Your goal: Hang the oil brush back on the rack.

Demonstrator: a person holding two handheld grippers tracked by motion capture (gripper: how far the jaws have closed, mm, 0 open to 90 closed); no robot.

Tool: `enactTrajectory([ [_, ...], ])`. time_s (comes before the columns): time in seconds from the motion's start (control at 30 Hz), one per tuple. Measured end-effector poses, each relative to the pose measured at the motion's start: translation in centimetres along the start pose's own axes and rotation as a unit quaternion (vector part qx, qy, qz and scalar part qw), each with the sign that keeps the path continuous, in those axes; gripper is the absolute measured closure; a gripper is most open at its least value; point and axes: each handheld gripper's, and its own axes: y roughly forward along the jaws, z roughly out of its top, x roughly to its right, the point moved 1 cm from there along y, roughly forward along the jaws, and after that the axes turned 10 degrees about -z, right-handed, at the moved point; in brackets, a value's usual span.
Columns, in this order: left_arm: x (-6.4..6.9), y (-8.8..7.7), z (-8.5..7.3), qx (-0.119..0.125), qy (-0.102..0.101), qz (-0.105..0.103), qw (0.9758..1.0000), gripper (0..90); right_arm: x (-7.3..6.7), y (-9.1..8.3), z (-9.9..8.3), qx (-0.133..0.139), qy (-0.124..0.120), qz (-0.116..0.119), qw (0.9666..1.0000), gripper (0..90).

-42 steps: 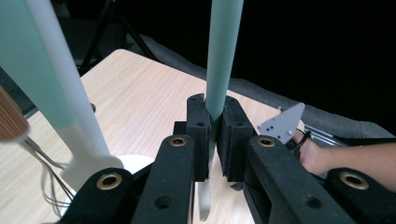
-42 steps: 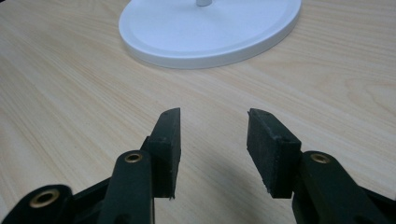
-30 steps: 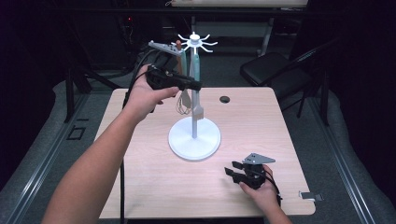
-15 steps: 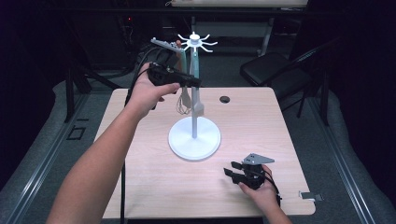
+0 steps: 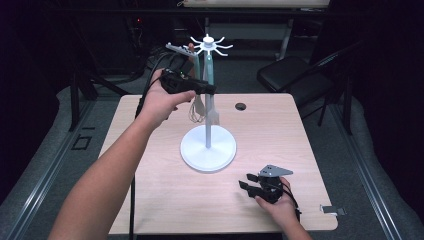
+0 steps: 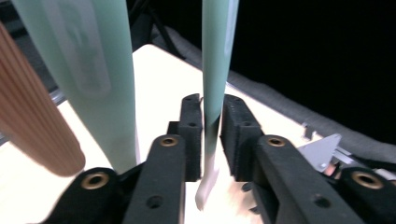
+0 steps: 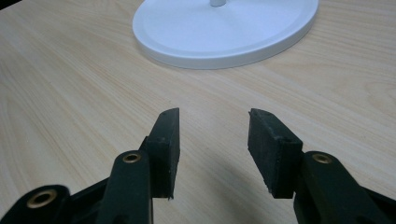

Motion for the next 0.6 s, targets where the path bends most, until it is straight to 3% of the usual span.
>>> enactTrajectory([
  [0.1, 0.3, 0.0, -0.4, -0.011, 0.008, 0.025, 0.9996, 73.3, 0.0, 0.0, 0.0, 0.002, 0.002, -0.001, 1.0000, 53.9],
  [0.27, 0.6, -0.5, -1.1, -0.014, 0.008, 0.030, 0.9994, 68.8, 0.0, 0.0, 0.0, 0.001, 0.001, -0.001, 1.0000, 53.9],
  [0.6, 1.1, -2.3, -1.8, 0.008, 0.013, 0.048, 0.9987, 65.1, 0.0, 0.0, 0.0, 0.001, 0.001, -0.002, 1.0000, 53.9],
])
